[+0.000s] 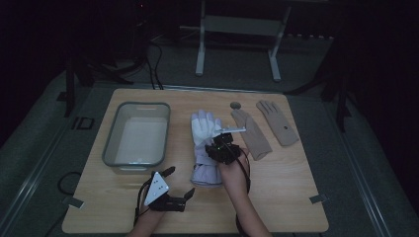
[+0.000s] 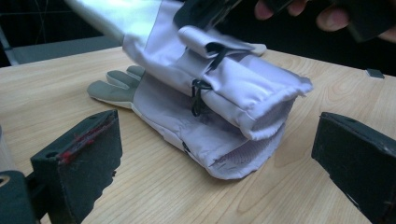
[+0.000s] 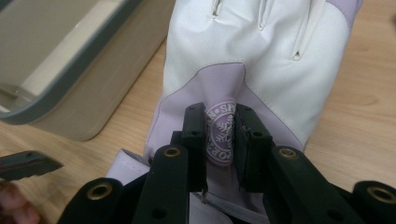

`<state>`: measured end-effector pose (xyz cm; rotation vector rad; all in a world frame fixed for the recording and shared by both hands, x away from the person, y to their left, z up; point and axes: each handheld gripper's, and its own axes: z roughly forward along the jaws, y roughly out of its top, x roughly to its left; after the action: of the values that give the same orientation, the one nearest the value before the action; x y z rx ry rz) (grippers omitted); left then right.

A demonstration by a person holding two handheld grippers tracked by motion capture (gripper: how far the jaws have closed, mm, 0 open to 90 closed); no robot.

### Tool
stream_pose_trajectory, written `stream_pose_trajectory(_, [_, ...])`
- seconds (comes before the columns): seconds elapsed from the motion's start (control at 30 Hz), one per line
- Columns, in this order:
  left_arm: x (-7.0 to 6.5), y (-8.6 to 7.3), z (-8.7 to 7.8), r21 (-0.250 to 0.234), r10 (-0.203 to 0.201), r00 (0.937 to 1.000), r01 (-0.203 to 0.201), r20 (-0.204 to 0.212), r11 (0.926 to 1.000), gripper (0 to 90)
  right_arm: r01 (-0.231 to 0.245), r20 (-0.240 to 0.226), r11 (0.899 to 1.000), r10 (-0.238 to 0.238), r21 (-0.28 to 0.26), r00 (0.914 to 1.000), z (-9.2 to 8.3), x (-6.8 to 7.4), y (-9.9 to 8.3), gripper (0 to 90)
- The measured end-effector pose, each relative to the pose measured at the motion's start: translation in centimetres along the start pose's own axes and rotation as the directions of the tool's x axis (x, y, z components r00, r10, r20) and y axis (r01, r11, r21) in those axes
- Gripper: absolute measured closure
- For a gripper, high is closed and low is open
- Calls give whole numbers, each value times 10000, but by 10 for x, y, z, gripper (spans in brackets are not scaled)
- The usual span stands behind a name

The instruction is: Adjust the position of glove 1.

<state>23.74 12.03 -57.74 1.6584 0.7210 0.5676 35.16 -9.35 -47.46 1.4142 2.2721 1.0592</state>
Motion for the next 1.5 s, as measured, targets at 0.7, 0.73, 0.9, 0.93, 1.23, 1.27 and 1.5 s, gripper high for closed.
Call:
stream_pose_trajectory(0.7, [0, 0, 0, 23, 9, 10000, -9, 34, 10000, 21, -623, 616, 9968, 592, 496, 9963, 39, -26, -14, 732])
stream_pose_trajectory(0.73, [0, 0, 0, 24, 8, 10000, -8, 37, 10000, 21, -602, 665, 9970, 570, 477, 9962, 38, -29, -14, 731])
stream_pose_trajectory(0.9, [0, 0, 0, 45, -24, 10000, 24, 8, 10000, 21, -542, 510, 9968, 513, 581, 9974, 37, -33, -14, 683])
stream_pose_trajectory(0.93, [0, 0, 0, 44, -27, 10000, 27, 9, 10000, 21, -558, 474, 9967, 530, 584, 9975, 36, -32, -13, 663])
stream_pose_trajectory(1.23, [1, 0, 0, 51, -42, 10000, 42, -18, 10000, 21, -85, -327, 9995, 95, 306, 9994, 16, -36, -3, 483])
stream_pose_trajectory(1.27, [0, 0, 0, 82, -25, 10000, 25, -1, 10000, 21, -50, -352, 9996, 60, 290, 9994, 15, -37, -3, 474])
stream_pose_trajectory(1.5, [2, 1, 3, 338, -346, 9994, 348, -67, 9988, 21, 163, -1031, 9965, -248, -822, 9944, -12, -51, 5, 181])
